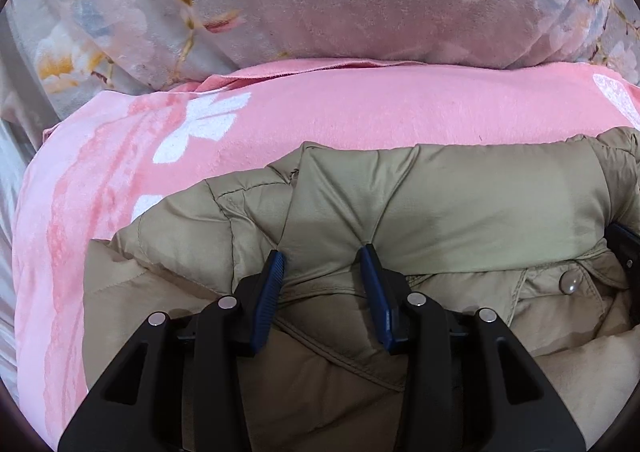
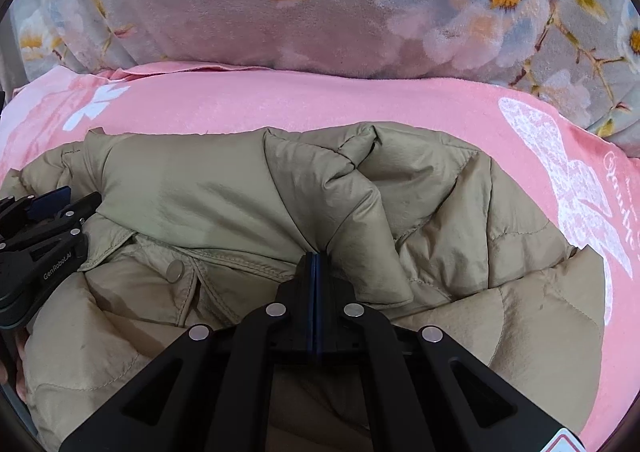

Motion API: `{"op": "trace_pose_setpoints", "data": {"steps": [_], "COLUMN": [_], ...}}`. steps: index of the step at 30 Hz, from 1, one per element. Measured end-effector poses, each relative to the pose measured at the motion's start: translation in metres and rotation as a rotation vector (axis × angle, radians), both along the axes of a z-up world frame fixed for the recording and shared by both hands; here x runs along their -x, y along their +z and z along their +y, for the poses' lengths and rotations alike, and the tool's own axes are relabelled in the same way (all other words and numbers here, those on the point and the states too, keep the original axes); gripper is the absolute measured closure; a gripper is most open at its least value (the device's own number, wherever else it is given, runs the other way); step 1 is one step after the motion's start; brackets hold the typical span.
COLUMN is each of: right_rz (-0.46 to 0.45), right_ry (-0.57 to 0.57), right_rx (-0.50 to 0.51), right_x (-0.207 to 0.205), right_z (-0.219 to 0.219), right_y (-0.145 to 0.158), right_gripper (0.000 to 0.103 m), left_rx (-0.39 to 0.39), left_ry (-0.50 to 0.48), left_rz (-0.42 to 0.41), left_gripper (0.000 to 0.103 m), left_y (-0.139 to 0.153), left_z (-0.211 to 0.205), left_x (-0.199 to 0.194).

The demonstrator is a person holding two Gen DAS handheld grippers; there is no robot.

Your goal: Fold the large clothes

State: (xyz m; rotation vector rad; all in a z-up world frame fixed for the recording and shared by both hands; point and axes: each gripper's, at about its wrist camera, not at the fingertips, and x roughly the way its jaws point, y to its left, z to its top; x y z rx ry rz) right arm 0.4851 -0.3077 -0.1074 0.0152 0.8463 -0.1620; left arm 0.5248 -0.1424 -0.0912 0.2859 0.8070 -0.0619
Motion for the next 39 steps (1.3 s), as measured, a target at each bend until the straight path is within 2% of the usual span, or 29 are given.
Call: {"op": "trace_pose_setpoints", "data": {"steps": [7,19,22,24,25,27,28,29,30,32,34,36,38,39], "right_rz": [-0.004,-0.011,-0.022,-0.031,-0.020,-0.037,-0.058,-0.073,-0.082,-0.078,-0.044,-0.007,0.022,0.034], "right_ry": [-0.001,-0.005,-0.002,-0.001,-0.025,-0.047,-0.037,-0.022,-0.013,-0.020,-0.049,-0.094,-0.164,-0.180], "right_rx": [0.031,0.007,-0.041,-0.089,-0.136,-0.218,-0.258,-0.275,-0.276,-0.243,-0.223,-0.245,-0.299,-0.354], "right_x": [0.000,-0.003,-0.002,0.007,0.025,0.066,0.103,0.143,0.172,0.254,0.330,0.392,0.448,0.473], "right_z": [0.002,0.001,-0.005,-0.011,-0.016,-0.022,-0.025,-0.029,-0.032,-0.040,-0.050,-0.061,-0.071,-0.073], "right_y": [-0.001,-0.001,0.000,0.004,0.011,0.027,0.038,0.046,0.050,0.052,0.043,0.029,0.009,-0.003], "right_gripper": [0.103,0.103,0.103,0.103,0.103,0.082,0.075,0.060,0.049,0.042,0.037,0.034,0.033,0.033], "left_rx": [-0.022,-0.034,-0.038,-0.027,-0.027,0.008,0.058,0.093,0.112,0.143,0.152,0.177,0.244,0.302], "left_ry": [0.006,0.009,0.011,0.018,0.034,0.040,0.014,-0.013,-0.031,-0.069,-0.064,-0.027,0.017,0.057], "left_rz": [-0.014,-0.016,-0.022,-0.021,-0.018,-0.021,-0.025,-0.021,-0.014,0.025,0.072,0.117,0.198,0.253], "left_gripper": [0.063,0.063,0.063,0.058,0.053,0.031,0.026,0.017,0.011,0.010,0.007,0.005,0.005,0.005], "left_y": [-0.001,-0.002,0.000,0.003,0.009,0.027,0.041,0.051,0.056,0.065,0.065,0.054,0.034,0.020], "left_z": [-0.003,-0.004,-0.005,-0.001,0.006,0.022,0.038,0.054,0.068,0.108,0.152,0.191,0.234,0.257], "left_x": [0.000,-0.001,0.000,0.005,0.016,0.047,0.077,0.104,0.125,0.180,0.228,0.268,0.301,0.316]}}
